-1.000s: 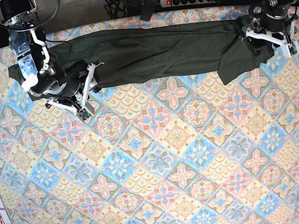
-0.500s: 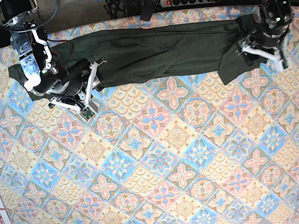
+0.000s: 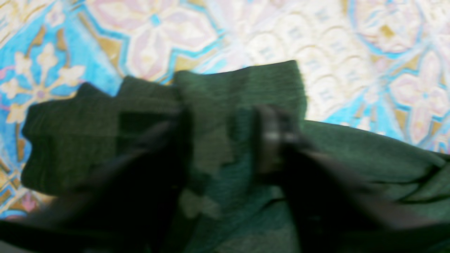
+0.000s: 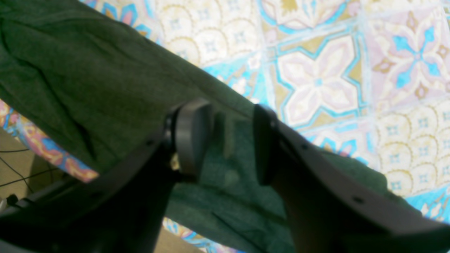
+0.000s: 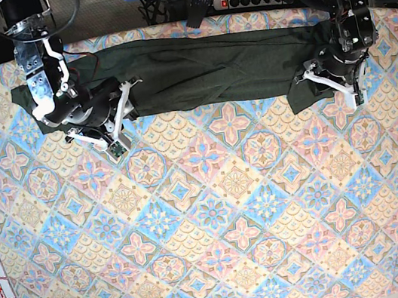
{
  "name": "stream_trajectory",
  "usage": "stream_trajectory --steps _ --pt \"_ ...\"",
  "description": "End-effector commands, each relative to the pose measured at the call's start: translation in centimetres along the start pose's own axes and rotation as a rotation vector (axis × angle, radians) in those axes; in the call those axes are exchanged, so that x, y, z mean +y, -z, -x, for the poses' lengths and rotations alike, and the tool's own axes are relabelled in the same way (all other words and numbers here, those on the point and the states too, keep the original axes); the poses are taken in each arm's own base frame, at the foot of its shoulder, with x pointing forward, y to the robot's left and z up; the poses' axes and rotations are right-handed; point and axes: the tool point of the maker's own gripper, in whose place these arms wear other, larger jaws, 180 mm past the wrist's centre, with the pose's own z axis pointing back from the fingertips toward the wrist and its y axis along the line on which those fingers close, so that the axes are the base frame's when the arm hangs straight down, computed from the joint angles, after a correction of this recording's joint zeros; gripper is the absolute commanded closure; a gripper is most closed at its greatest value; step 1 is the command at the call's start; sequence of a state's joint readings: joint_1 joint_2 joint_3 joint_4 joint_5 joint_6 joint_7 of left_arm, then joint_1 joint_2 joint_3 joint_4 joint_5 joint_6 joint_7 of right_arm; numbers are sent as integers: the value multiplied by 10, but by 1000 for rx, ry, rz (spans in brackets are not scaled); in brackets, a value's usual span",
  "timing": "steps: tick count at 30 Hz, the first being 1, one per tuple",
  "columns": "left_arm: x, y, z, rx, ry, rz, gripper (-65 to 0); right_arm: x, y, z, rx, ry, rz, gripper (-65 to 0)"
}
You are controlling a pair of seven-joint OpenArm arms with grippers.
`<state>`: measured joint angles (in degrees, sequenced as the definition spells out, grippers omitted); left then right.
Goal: Fold the T-shirt properly
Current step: 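Regrasp the strip end beside the left gripper, then pull the held strip end outward with the left gripper, straightening it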
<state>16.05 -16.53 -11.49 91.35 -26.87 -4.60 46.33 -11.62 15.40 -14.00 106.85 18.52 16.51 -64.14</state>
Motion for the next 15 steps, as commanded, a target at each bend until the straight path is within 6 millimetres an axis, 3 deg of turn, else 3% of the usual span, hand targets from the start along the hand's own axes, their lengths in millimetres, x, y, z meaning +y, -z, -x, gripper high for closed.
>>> stream_trajectory --steps 1,4,10,15 --pt "0 -4 -14 -41 12 8 -97 -2 -4 -11 -40 -11 1 -221" --pt "-1 -10 -20 -63 21 10 0 -2 -4 -11 -40 -11 1 -221" --pt "22 -49 -33 -170 24 -51 0 -2 -4 -11 -40 -11 1 -221" --pt "39 -61 -28 -196 19 -96 0 -2 -4 -11 -40 -11 1 -221"
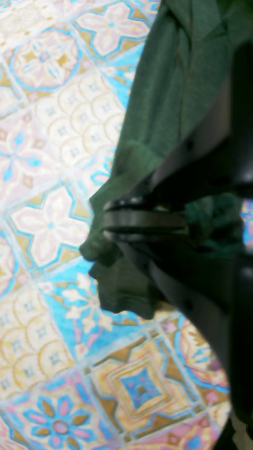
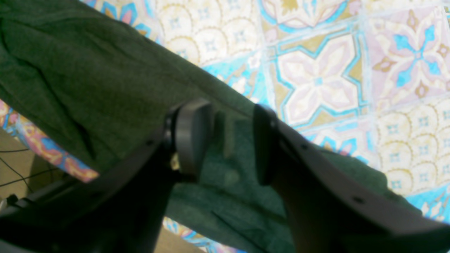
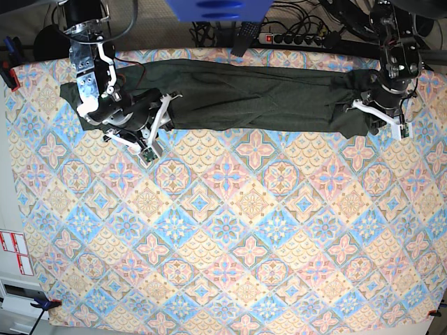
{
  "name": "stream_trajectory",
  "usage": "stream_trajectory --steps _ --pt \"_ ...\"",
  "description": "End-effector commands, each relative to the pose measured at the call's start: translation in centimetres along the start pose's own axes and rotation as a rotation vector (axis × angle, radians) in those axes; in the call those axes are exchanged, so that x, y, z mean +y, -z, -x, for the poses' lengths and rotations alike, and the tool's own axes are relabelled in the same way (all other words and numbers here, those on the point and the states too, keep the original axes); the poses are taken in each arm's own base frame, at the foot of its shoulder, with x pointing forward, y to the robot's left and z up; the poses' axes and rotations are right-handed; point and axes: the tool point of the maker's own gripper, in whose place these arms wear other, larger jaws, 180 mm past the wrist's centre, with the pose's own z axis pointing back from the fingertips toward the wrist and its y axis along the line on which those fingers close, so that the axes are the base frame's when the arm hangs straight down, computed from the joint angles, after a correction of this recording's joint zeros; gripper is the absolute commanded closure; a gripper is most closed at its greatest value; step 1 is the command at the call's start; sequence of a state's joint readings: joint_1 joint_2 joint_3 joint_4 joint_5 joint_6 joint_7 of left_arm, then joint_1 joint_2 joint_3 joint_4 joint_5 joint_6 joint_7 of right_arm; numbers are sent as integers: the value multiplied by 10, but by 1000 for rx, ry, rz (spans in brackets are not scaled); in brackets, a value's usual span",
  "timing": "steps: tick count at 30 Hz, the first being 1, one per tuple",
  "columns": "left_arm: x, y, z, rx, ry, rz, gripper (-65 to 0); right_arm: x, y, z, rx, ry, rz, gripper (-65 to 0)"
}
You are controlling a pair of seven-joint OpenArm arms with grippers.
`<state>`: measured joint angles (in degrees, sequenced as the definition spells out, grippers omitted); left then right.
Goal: Fold the T-shirt properly
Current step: 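Pull the held strip end outward with the left gripper, straightening it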
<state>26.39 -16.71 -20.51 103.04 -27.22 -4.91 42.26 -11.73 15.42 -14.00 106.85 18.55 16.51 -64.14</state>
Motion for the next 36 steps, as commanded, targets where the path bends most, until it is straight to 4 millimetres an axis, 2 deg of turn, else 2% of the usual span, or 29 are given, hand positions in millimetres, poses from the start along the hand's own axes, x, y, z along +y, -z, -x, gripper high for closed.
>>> stream_trajectory --steps 1,7,10,12,14,16,22,23,26,28,31,33,36 --pt "4 -2 -11 -43 9 -6 0 -2 -4 -12 -42 -12 2 -221" --pt "11 -5 8 3 11 -21 0 -2 -4 -12 -42 -12 2 -221" --pt "18 1 24 51 -2 -36 0 -2 -5 -12 -42 -13 2 -221" --pt "20 2 27 62 -2 -39 0 -2 -5 -12 -42 -13 2 -221" --pt "21 0 25 57 4 -39 -51 -2 -5 -12 -42 -13 2 -221" --pt "24 -3 18 43 25 -46 -144 -2 -5 -12 -40 -13 2 -221" --pt "43 -7 12 93 98 -65 -484 -2 -5 -12 -40 -13 2 -221" --pt "44 -7 14 120 99 -62 -527 -2 -5 -12 -40 -13 2 -221" --pt "41 -3 2 164 88 -21 -634 -2 -5 -12 -40 -13 2 -221" --pt "41 1 -1 189 64 9 -641 -2 -5 -12 -40 -13 2 -221" --pt "53 7 -6 211 49 20 -627 -2 -5 -12 -40 -13 2 -221" --pt "60 11 -3 234 32 29 -618 -2 -5 -11 -39 -12 1 -221" --pt "61 14 -6 238 15 48 -618 -2 -5 -11 -39 -12 1 -221"
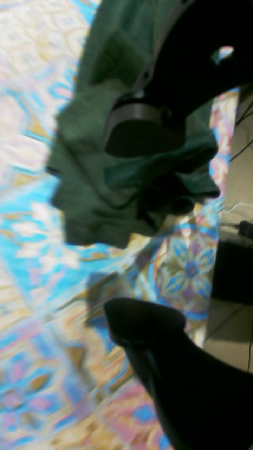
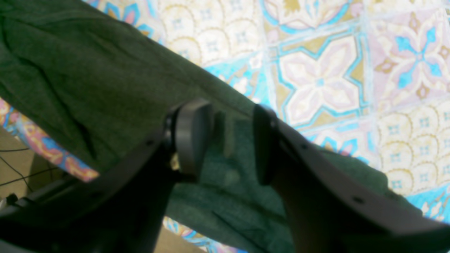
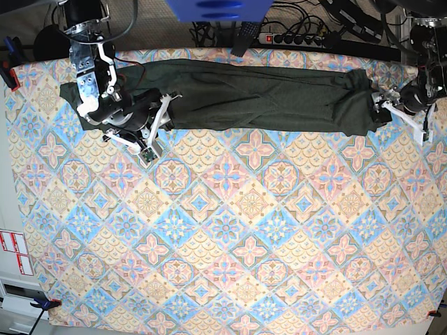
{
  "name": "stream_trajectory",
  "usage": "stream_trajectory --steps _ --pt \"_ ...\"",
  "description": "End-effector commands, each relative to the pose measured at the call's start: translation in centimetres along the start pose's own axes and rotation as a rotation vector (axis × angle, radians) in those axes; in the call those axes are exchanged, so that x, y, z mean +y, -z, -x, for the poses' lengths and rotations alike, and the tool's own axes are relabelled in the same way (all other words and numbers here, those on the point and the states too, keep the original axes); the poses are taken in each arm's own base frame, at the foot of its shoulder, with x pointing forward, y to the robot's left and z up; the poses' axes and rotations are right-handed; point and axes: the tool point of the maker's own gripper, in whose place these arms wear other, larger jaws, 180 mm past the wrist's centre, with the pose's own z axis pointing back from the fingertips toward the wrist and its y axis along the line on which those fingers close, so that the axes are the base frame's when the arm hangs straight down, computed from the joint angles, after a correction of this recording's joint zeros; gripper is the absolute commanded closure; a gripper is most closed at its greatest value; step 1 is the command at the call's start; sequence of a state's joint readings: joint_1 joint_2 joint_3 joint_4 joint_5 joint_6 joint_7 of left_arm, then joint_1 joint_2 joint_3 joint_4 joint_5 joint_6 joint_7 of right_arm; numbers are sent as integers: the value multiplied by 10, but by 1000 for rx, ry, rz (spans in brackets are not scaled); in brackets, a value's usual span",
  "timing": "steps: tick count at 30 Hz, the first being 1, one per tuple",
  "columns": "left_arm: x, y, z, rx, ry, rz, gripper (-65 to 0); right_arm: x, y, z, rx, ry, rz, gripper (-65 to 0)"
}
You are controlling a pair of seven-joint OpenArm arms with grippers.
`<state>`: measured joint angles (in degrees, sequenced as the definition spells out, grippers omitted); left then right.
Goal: Fold the T-shirt properly
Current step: 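Pull the held strip end outward with the left gripper, straightening it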
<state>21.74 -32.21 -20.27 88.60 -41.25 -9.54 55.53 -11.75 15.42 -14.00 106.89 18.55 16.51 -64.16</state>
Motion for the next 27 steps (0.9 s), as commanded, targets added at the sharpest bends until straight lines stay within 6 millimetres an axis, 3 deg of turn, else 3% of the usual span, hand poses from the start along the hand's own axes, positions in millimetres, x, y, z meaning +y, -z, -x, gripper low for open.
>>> stream_trajectory --steps 1,6,20,23,27 --pt "1 -4 -17 -39 15 11 -618 -2 -4 -11 -39 -12 1 -221" --pt "7 10 -10 16 -22 24 -618 -2 -4 -11 -39 -12 1 -221" --pt "-44 44 40 178 46 126 -600 -2 -4 -11 -39 -12 1 -221" --pt "-53 46 49 198 53 146 -492 -2 -4 -11 -39 -12 1 -221" --pt "-70 48 59 220 111 206 -232 -2 -5 -12 -40 -12 2 -221"
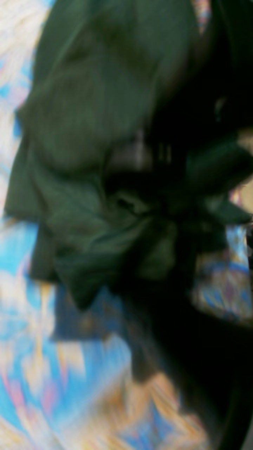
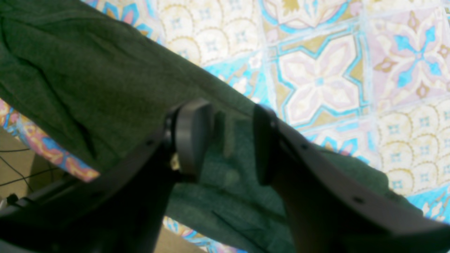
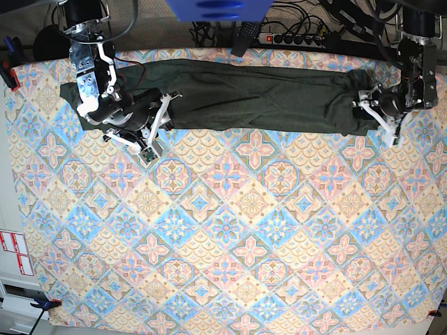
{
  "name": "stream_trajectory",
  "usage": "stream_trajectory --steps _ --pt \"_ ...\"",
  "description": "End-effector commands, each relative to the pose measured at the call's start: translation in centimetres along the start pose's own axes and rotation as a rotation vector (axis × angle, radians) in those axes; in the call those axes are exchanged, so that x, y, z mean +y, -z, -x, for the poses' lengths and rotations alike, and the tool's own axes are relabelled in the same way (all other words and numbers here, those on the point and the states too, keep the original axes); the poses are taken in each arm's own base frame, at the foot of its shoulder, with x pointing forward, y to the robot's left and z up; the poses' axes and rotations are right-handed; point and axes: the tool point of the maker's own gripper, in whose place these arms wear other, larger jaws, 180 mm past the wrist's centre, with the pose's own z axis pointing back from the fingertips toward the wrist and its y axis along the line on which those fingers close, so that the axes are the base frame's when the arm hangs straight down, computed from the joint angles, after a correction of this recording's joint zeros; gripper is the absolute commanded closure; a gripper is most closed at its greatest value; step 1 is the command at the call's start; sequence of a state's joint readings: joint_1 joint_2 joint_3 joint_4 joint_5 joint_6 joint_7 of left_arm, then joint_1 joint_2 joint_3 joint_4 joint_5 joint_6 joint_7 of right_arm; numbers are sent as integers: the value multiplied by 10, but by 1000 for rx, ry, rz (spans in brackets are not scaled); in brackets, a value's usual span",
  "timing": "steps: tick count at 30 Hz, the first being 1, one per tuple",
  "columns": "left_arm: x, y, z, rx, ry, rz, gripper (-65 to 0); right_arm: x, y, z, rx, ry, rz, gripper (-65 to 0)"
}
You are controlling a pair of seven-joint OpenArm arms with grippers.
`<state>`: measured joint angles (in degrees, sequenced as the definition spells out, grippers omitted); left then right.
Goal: Fold the T-shirt properly
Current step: 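Pull the held strip end outward with the left gripper, straightening it, then fold the strip end inward toward the right gripper with the left gripper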
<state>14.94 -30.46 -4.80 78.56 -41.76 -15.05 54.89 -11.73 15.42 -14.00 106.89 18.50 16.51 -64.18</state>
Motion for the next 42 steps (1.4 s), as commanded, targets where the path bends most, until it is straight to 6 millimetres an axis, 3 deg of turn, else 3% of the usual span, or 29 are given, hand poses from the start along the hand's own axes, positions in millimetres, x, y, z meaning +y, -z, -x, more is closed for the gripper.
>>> stream_trajectory --steps 1,2,5,8,11,22,25,31,38,42 --pt "-7 1 8 32 11 32 -176 -2 -5 -12 -40 -12 1 -221" --pt "-9 1 8 31 21 42 -135 -2 -5 -12 -40 -12 1 -221" --pt "-17 2 7 23 42 72 -134 -2 -5 -12 -41 -11 2 -221" --pt "-10 -3 -1 -7 26 64 -106 -3 -5 -12 -41 -9 5 -221" --pt "5 -11 -14 -59 -13 33 0 -4 -5 -12 -42 -8 6 -221" --pt "70 -49 -65 -274 -65 -136 0 -3 -5 -12 -40 -12 3 -221" --pt "97 -59 -76 -294 -85 -201 0 -3 -5 -12 -40 -12 3 -221" --pt "119 -80 -95 -322 -63 -254 0 -4 -5 -12 -40 -14 5 -221" --pt "110 -82 -96 -328 -39 -245 0 -3 -5 -11 -38 -14 5 -221" --pt "60 -83 -84 -356 60 -188 0 -5 -6 -11 -39 -11 8 -221"
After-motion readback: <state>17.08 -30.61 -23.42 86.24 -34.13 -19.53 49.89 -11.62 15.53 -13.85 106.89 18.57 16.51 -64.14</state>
